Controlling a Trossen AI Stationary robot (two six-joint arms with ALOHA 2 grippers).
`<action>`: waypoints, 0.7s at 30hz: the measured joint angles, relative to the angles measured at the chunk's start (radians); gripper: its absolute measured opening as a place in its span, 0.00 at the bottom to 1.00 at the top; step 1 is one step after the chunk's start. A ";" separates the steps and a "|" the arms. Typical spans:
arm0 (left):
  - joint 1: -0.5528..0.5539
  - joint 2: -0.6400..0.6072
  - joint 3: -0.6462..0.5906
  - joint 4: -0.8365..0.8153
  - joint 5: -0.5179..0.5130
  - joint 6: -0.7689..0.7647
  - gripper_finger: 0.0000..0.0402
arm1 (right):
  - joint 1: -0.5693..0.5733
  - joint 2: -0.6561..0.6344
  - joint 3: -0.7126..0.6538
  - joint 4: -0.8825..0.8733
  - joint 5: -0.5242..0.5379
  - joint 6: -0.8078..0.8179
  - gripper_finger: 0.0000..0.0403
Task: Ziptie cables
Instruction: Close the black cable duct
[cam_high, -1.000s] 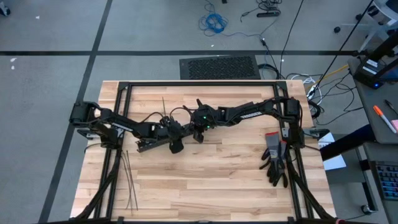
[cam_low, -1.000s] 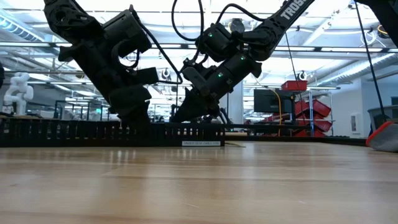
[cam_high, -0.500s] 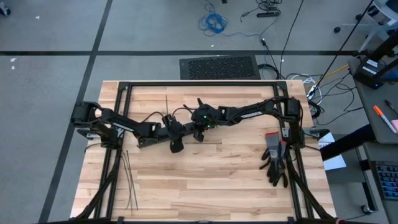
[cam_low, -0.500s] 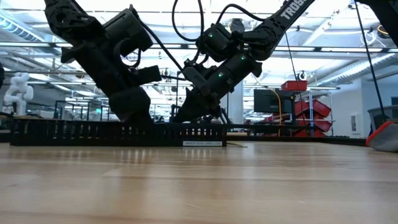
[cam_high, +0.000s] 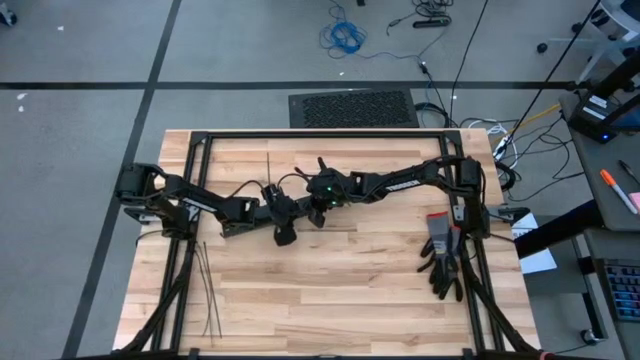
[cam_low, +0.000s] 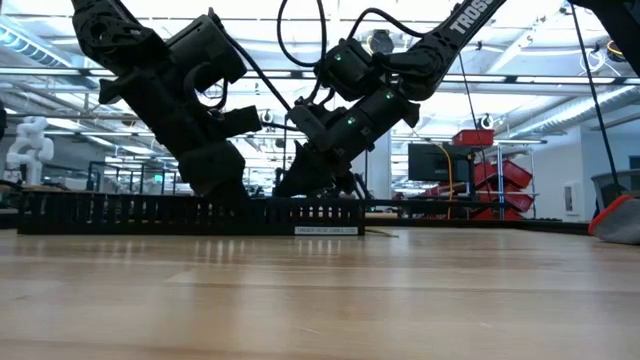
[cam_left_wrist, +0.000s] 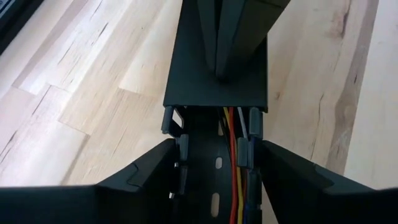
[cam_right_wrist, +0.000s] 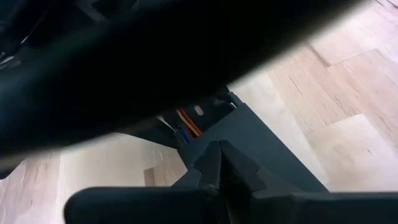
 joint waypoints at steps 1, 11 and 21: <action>0.000 0.000 0.000 0.000 0.000 0.000 0.54 | 0.001 0.000 0.000 -0.001 0.000 0.000 0.00; -0.001 -0.003 0.000 0.000 0.006 -0.005 0.54 | -0.001 0.000 0.002 -0.013 -0.003 -0.003 0.00; 0.017 0.002 0.000 0.016 0.106 0.018 0.60 | -0.001 -0.001 0.002 -0.021 -0.008 -0.003 0.00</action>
